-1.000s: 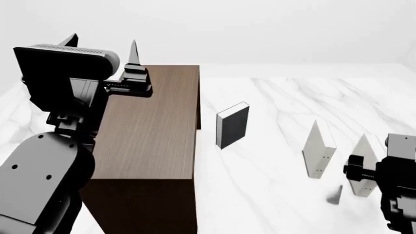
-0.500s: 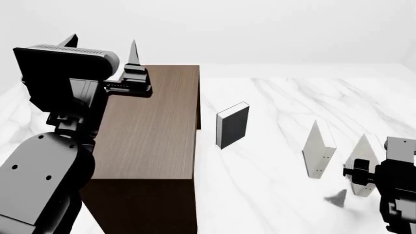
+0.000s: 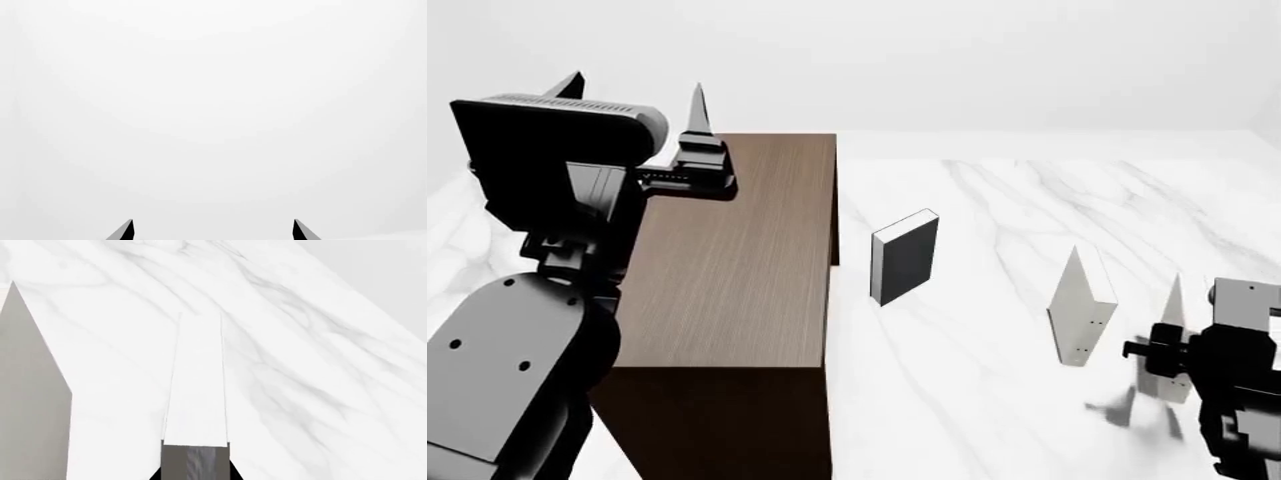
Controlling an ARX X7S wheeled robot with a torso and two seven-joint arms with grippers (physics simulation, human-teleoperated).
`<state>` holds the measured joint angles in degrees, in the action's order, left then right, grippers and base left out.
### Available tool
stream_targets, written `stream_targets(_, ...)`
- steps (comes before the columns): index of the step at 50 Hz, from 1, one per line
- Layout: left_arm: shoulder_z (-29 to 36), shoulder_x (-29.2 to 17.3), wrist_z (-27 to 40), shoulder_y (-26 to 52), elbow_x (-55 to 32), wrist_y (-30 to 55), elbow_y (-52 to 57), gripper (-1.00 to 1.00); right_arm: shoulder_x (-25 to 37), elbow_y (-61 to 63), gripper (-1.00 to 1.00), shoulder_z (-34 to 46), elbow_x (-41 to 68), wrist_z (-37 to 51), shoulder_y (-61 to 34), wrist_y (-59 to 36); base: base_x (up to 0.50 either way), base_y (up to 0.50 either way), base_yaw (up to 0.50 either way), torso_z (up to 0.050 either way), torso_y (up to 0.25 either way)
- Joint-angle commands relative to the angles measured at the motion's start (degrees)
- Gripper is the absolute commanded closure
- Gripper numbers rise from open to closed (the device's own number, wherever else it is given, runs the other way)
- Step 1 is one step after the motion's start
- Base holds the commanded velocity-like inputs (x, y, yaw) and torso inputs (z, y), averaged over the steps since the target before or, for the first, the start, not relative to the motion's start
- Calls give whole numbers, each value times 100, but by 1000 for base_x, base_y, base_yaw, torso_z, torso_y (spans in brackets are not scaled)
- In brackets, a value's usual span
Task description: Pick up the book on the right and place it under the cabinet shelf.
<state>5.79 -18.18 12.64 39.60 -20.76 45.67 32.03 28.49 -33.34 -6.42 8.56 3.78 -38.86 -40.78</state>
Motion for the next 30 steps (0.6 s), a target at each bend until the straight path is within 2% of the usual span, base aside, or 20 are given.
stream_targets(1,-10,-21,14,-33,-24,-32,-7,-100,6,332,100,5,-135,-1,-17,-110,0,0,0,0,0)
stream_targets(10,-54,-64,41,-12,-76,45,70,-100,54,855,100,-84,-155,190,-81,-288,0,0,0,0,1)
stream_targets(30,-307,-203,121,12,-268,298,382,-100,278,2893,100,4,-319,496,-389,-1143,0,0,0,0,2)
